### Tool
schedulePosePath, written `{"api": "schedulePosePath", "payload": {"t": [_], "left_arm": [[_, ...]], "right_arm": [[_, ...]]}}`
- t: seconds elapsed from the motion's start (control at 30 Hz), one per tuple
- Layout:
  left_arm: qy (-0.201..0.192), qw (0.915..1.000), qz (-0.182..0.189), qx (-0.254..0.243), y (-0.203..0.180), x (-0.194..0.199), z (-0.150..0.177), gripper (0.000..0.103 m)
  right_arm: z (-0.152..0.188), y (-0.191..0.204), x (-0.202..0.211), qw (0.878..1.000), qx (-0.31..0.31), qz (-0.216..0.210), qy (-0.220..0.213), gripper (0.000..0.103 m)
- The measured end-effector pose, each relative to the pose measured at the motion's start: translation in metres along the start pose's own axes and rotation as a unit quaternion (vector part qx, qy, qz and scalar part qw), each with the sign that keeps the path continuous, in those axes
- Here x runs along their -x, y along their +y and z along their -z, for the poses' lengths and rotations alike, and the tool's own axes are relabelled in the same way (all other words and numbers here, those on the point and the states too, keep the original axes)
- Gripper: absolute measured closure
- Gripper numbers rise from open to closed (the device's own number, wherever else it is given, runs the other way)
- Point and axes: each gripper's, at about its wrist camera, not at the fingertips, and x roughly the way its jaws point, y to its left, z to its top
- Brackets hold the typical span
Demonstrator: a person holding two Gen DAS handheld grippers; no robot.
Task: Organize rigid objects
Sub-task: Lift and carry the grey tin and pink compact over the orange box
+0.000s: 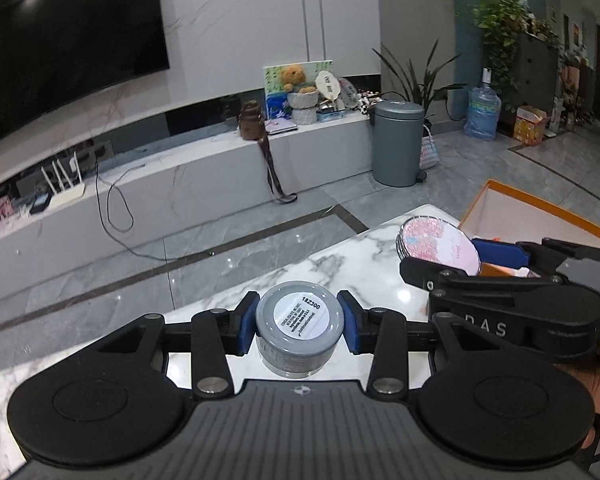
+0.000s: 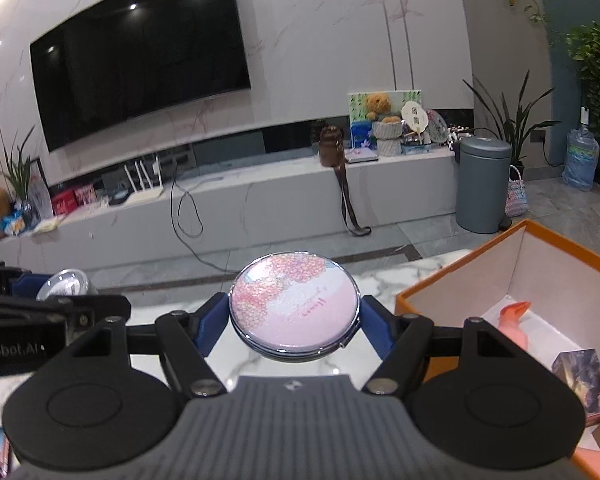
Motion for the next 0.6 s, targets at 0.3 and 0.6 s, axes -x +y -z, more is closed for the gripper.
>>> {"api": "schedulePosePath", "payload": {"t": [0.3,0.6], "left_arm": [[-0.010,0.9995,0.005,-0.031,-0.036,0.010,-0.020,0.055],[-0.012,0.9977,0.030,-0.060,-0.085,0.000,-0.037,0.055]], "right_arm": [[-0.017,-0.028,0.031,0.999,-0.036,0.008,-0.028,0.033],[-0.028,-0.075,0.055,0.996,-0.071,0.029,-0.047,0.033]]}}
